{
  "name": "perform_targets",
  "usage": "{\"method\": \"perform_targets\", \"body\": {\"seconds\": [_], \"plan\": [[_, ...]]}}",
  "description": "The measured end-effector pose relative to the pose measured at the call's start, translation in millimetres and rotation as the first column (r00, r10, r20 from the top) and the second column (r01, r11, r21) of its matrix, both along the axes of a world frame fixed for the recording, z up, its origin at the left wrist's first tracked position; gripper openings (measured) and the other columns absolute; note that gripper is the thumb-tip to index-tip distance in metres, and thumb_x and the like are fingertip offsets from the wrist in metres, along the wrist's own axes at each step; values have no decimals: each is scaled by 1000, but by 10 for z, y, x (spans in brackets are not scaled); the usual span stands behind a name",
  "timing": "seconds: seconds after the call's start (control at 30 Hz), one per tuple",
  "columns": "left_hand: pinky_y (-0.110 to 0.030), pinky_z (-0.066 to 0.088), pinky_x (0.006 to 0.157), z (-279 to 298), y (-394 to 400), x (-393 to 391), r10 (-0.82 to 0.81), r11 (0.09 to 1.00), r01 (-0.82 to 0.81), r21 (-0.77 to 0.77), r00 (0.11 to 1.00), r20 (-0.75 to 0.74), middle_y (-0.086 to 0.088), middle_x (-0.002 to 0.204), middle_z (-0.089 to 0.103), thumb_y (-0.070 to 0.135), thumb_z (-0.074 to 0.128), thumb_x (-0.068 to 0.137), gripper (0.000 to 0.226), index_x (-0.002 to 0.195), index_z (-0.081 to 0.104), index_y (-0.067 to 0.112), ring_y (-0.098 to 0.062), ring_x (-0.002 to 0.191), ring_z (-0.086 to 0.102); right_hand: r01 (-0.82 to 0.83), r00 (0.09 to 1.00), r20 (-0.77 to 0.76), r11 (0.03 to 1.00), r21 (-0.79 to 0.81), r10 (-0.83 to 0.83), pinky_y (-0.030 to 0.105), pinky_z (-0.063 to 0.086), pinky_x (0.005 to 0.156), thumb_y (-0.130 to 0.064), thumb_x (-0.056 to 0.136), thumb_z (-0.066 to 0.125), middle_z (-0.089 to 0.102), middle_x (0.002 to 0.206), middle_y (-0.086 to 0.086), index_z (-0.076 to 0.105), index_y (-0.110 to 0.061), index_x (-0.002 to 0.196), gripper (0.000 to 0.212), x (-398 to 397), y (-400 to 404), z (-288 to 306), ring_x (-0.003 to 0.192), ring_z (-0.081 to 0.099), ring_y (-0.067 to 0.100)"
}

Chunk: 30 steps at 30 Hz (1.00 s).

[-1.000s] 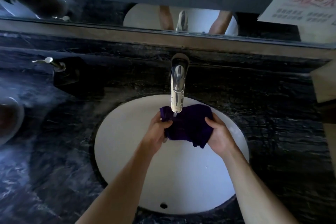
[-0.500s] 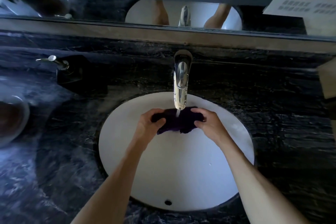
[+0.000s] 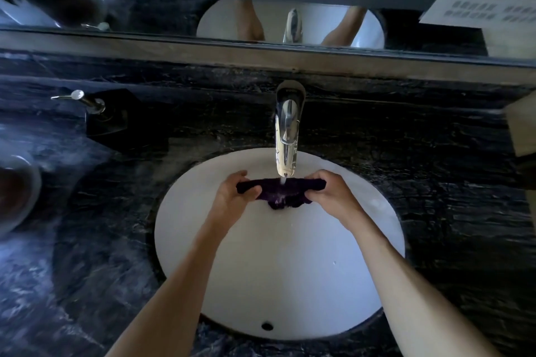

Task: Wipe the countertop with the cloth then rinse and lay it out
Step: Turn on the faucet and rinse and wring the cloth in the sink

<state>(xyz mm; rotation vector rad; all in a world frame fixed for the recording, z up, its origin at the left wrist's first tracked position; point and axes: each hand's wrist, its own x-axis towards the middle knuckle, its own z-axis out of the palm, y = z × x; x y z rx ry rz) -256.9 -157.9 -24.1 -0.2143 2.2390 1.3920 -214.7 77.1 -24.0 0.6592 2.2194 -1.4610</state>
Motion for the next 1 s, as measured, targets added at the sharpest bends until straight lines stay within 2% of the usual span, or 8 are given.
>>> {"method": "perform_targets", "body": {"seconds": [0.13, 0.27, 0.37, 0.53, 0.63, 0.8, 0.9, 1.0], "plan": [[-25, 41, 41, 58, 72, 8, 91, 989, -99, 114, 993, 71, -14, 64, 57, 13, 66, 96, 22, 98, 55, -6, -21, 49, 51, 36, 999, 8, 999, 29, -37, 27, 48, 70, 15, 79, 55, 70, 93, 7, 67, -9, 97, 33, -18, 50, -32, 85, 64, 18], [-43, 61, 58, 54, 167, 24, 249, 923, -301, 239, 942, 224, -19, 87, 64, 16, 70, 94, 31, 106, 52, -6, -28, 75, 69, 209, 976, 97, 961, -182, -194, 27, 50, 67, 9, 79, 52, 67, 87, 10, 67, -7, 94, 27, 32, 84, -121, 81, 63, 23], [-66, 58, 76, 32, 213, 1, 281, 884, -381, 271, 896, 343, -32, 99, 68, 17, 72, 92, 31, 107, 54, -4, -39, 84, 70, 374, 927, 171, 848, -375, -333, 37, 48, 73, 4, 82, 45, 64, 89, 12, 63, -4, 98, 25, 70, 51, -166, 87, 61, 29], [-34, 58, 53, 9, 318, -13, 291, 824, -471, 314, 828, 480, -17, 86, 73, 18, 69, 94, 24, 107, 63, -2, -27, 67, 72, 454, 887, 174, 732, -508, -429, 44, 56, 86, -12, 98, 46, 74, 115, 22, 63, 2, 123, 34, 110, 32, -202, 108, 71, 36], [-26, 47, 44, -17, 398, 10, 297, 798, -508, 325, 800, 521, -12, 73, 72, 20, 68, 95, 18, 98, 71, 2, -21, 53, 64, 474, 867, 169, 671, -569, -469, 36, 58, 74, -18, 101, 55, 74, 117, 22, 64, -1, 127, 33, 138, 30, -176, 104, 72, 35], [-43, 63, 66, -24, 520, 73, 250, 719, -550, 424, 774, 581, -20, 95, 78, 6, 64, 94, 13, 104, 73, 2, -35, 85, 76, 518, 825, 149, 624, -584, -545, 52, 52, 89, -16, 93, 70, 71, 119, 28, 68, 1, 122, 34, 187, 8, -156, 111, 68, 47], [-41, 62, 65, -39, 589, 117, 244, 704, -565, 430, 761, 601, -21, 100, 77, 3, 62, 95, 16, 107, 71, 3, -34, 85, 77, 543, 802, 153, 600, -588, -577, 42, 59, 78, -14, 96, 65, 74, 115, 24, 67, 3, 121, 30, 209, -13, -92, 106, 71, 40], [-51, 61, 81, -107, 645, 162, 272, 681, -599, 421, 740, 615, -25, 119, 69, 8, 58, 99, 26, 124, 61, 2, -38, 103, 72, 554, 783, 146, 572, -605, -604, 38, 60, 71, -18, 100, 61, 73, 118, 23, 65, 2, 124, 32, 240, -25, -61, 106, 72, 37]]}}
